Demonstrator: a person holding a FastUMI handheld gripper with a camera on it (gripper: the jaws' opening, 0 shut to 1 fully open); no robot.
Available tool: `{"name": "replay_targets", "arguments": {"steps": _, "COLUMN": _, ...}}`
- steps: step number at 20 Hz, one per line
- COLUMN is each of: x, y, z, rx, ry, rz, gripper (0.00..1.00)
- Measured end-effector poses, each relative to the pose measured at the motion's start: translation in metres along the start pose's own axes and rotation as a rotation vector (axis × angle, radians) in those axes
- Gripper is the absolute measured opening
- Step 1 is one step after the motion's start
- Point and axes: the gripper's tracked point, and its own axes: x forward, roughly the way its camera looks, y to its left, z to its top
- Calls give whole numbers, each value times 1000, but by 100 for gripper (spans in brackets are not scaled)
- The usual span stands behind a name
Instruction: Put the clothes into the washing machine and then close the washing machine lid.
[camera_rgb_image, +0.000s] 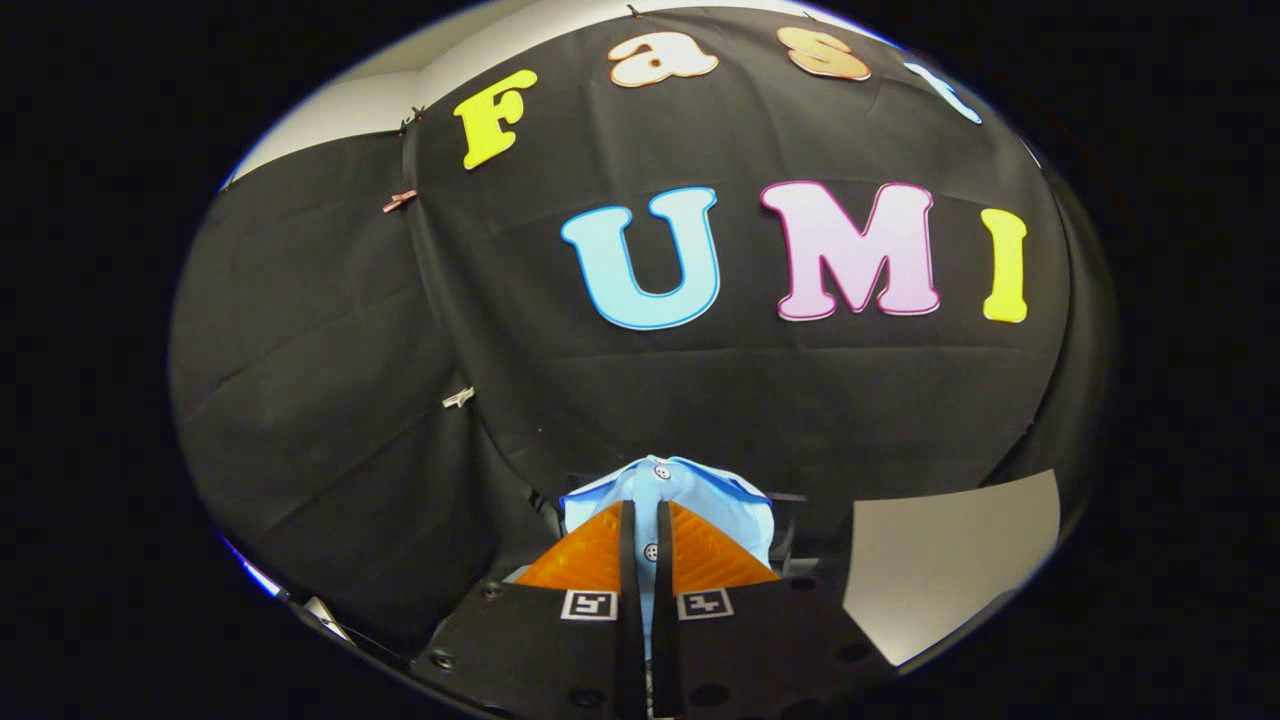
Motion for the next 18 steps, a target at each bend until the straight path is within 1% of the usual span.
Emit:
{"name": "replay_targets", "arguments": {"steps": 4, "x": 36, "y": 17, "z": -33, "rx": -1, "ry": 42, "rz": -8, "gripper": 7}}
{"name": "replay_targets", "arguments": {"steps": 10, "x": 108, "y": 13, "z": -112, "rx": 49, "ry": 130, "rz": -30, "gripper": 7}}
{"name": "replay_targets", "arguments": {"steps": 12, "x": 131, "y": 7, "z": -135, "rx": 55, "ry": 142, "rz": -49, "gripper": 7}}
{"name": "replay_targets", "arguments": {"steps": 18, "x": 176, "y": -27, "z": -203, "rx": 54, "ry": 186, "rz": -120, "gripper": 7}}
